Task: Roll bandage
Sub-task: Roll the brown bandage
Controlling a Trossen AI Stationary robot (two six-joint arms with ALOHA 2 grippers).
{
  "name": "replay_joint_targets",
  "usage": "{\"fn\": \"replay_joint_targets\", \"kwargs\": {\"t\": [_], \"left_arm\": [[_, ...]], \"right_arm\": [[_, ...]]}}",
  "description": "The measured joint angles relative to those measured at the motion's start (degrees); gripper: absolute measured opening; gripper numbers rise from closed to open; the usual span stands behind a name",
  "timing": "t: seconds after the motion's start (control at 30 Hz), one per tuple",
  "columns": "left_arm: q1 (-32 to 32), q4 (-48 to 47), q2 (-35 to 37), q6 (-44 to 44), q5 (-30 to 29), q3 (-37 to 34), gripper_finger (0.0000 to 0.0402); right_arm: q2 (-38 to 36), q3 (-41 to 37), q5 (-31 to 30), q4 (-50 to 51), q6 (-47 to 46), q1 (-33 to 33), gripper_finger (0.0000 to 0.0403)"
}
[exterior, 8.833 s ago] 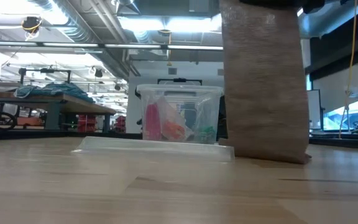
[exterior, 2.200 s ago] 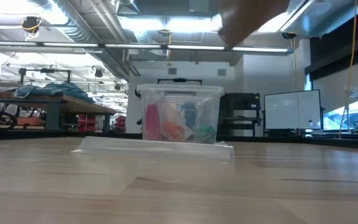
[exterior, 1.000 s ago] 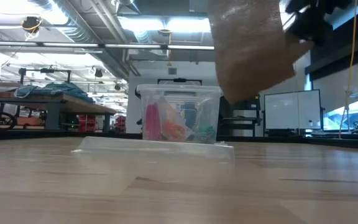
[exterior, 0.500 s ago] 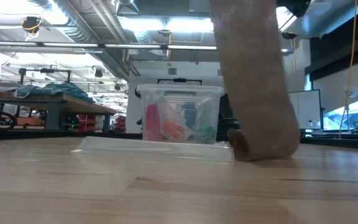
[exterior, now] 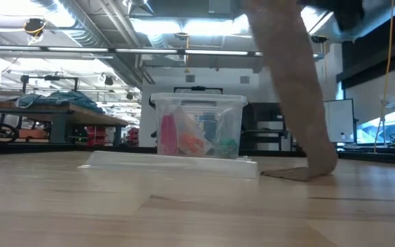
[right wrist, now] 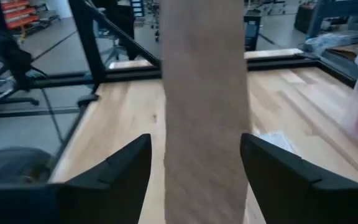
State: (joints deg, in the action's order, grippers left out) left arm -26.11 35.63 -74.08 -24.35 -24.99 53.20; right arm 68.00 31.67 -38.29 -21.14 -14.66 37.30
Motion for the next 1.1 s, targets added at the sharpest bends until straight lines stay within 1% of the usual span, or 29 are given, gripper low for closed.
{"fn": "replay_joint_targets", "kwargs": {"t": [0.1, 0.33, 0.43, 0.57, 0.67, 0.77, 0.9, 0.93, 1.07, 1.1], "left_arm": [[0.0, -0.8, 0.0, 0.0, 0.0, 0.0, 0.0000], [0.0, -0.8, 0.0, -0.5, 0.4, 0.0, 0.0000], [0.0, -1.4, 0.0, -0.5, 0.4, 0.0, 0.0000], [-0.2, -1.7, 0.0, -1.6, 0.4, 0.0, 0.0000], [-0.2, -1.7, 0.0, -1.8, 0.5, 0.0, 0.0000], [0.0, -1.7, 0.0, -1.7, 0.5, 0.0, 0.0000], [0.0, -1.5, 0.0, -1.8, 1.3, 0.0, 0.0000], [0.0, -1.2, 0.0, -1.8, 1.3, 0.0, 0.0000], [0.0, 0.0, 0.0, -1.6, 1.5, 0.0, 0.0000], [0.0, -0.1, 0.0, -1.6, 1.5, 0.0, 0.0000]], "right_arm": [[2.7, -2.3, -0.7, -6.3, 0.2, -2.0, 0.0248], [4.6, -2.4, 4.1, -7.7, 0.8, -6.3, 0.0248], [4.0, -2.4, 5.9, -6.5, 1.3, -6.2, 0.0248], [1.4, -1.8, 4.7, -3.3, 1.4, -4.7, 0.0248], [1.3, -1.5, 5.5, -5.4, 1.5, -4.7, 0.0248], [3.5, -1.4, 7.8, -9.9, 1.7, -6.1, 0.0248], [6.9, -1.2, 8.4, -12.2, 2.9, -9.3, 0.0248], [7.7, -0.8, 9.7, -12.8, 2.9, -10.2, 0.0248], [11.4, 1.9, 19.2, -14.2, 1.0, -13.1, 0.0248], [12.2, 2.6, 20.7, -14.2, 1.4, -13.3, 0.0248]]}}
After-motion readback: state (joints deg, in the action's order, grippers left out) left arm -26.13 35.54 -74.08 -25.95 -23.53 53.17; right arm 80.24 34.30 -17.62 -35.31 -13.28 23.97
